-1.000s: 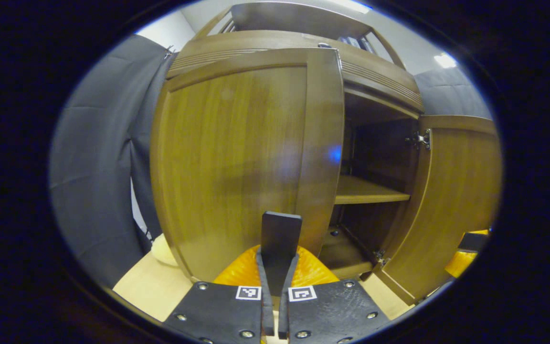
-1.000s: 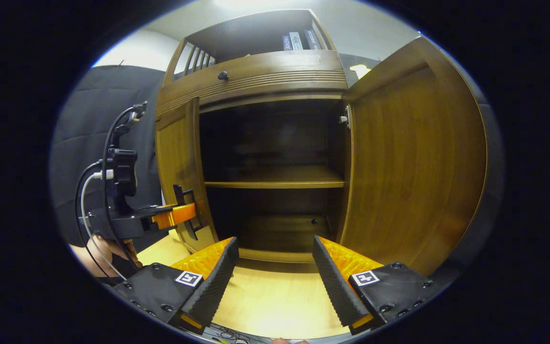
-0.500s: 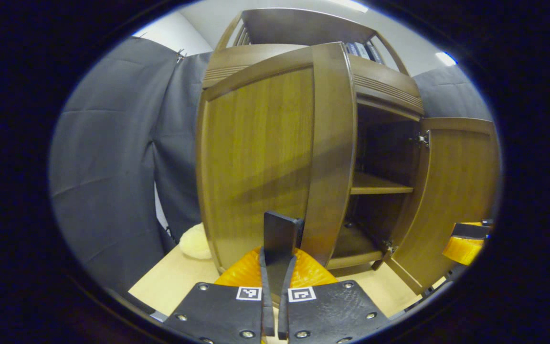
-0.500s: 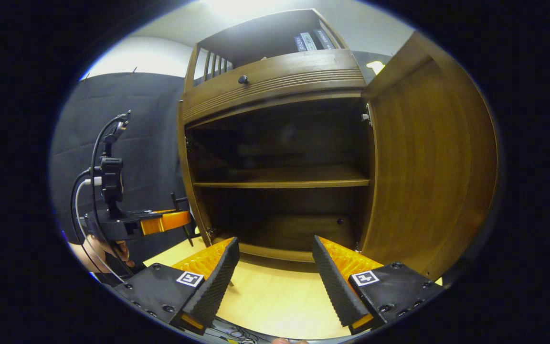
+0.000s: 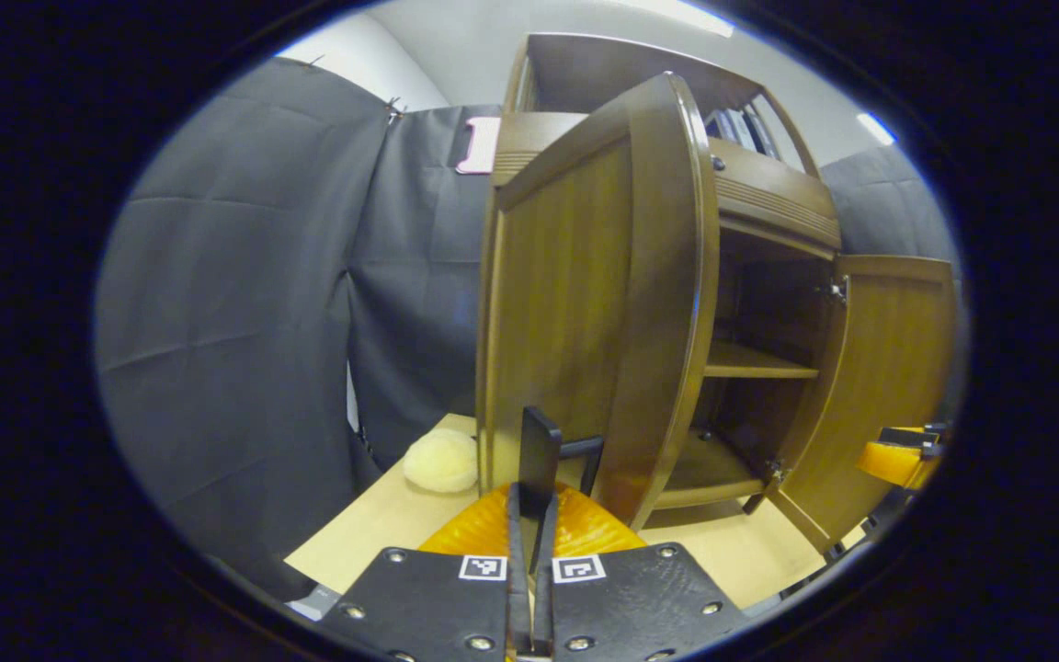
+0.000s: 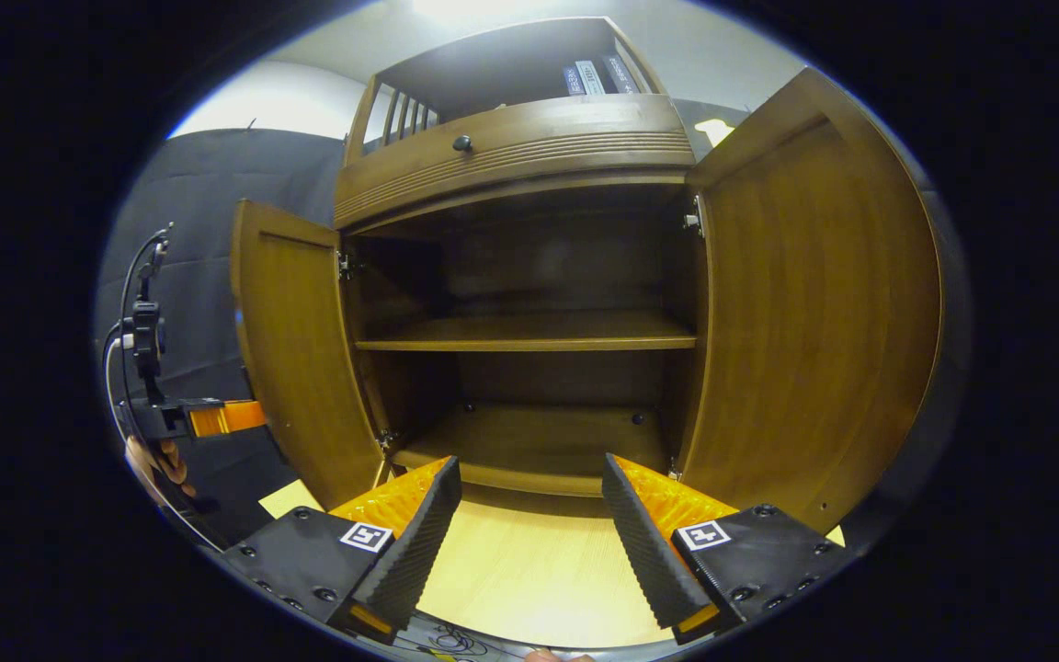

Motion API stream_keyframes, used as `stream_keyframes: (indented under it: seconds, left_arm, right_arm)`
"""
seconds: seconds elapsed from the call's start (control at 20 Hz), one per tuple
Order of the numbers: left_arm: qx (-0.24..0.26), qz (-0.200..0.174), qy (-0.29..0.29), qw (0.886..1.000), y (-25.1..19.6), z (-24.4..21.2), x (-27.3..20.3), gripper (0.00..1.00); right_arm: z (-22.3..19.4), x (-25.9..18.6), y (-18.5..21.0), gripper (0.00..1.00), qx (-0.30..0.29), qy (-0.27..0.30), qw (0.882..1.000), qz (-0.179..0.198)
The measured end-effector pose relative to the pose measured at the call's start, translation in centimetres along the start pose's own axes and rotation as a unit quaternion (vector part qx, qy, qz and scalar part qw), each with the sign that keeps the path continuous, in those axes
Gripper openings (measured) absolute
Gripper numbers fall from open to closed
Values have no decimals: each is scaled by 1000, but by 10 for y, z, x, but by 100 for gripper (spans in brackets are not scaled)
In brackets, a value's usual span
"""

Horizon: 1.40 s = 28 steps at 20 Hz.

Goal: Open the right door of the double-door shoe cabinet with the right hand, and open the left door with the left hand.

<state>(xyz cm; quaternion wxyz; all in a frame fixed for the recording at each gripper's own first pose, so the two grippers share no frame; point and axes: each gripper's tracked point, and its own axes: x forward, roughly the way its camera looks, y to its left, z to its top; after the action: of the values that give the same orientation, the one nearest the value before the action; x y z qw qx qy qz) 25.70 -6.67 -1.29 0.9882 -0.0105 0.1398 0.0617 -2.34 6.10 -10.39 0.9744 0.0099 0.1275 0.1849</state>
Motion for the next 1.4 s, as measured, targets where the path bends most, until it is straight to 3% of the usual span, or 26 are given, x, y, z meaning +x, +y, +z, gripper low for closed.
stream_keyframes:
  seconds: [0.2, 0.45, 0.75, 1.25, 1.3, 1.4]
  left_arm:
    - [-6, -7, -29, 1000, 29, 10, -4, 3]
    - [46, -47, -55, 996, 69, 24, 3, 3]
    - [38, -89, -67, 993, 108, 27, -1, 3]
    - [53, -87, -67, 993, 115, 27, -4, 3]
    - [52, -85, -67, 993, 116, 28, -6, 3]
    - [48, -84, -69, 993, 117, 33, -13, 3]
  right_arm:
    - [7, -2, 14, 93, -1, -13, 1000, -18]
    - [5, -13, 34, 93, -17, -25, 999, -35]
    - [-8, -21, 37, 93, -8, -14, 998, -59]
    - [-5, -24, 11, 93, 10, -20, 995, -102]
    - [-5, -23, 9, 97, 11, -19, 994, -104]
    - [-3, -24, 6, 93, 14, -20, 994, -106]
